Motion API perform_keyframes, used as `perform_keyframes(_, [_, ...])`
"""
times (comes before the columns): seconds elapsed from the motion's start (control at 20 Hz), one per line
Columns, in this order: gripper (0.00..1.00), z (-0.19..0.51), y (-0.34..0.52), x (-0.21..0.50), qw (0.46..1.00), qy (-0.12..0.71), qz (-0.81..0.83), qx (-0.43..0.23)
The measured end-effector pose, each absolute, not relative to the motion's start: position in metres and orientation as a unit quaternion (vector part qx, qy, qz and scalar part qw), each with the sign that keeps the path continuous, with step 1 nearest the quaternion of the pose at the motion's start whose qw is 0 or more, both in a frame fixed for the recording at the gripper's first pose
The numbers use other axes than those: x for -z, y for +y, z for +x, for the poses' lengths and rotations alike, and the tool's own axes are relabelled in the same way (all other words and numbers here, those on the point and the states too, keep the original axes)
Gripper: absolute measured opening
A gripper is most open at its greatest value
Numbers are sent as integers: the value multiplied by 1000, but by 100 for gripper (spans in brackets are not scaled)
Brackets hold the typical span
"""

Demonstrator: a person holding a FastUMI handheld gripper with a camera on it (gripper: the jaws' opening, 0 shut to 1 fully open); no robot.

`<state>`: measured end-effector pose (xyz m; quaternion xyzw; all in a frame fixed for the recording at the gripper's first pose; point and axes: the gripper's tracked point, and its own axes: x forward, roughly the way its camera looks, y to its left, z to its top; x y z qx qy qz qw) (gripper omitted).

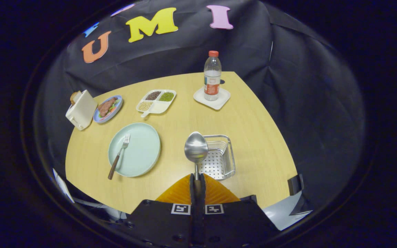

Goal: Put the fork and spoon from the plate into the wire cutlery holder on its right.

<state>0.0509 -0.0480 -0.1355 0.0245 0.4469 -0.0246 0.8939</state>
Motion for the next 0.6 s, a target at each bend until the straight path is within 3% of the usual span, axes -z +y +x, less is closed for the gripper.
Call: perform_keyframes(0.6, [2,61,-72,150,877,478,42,29])
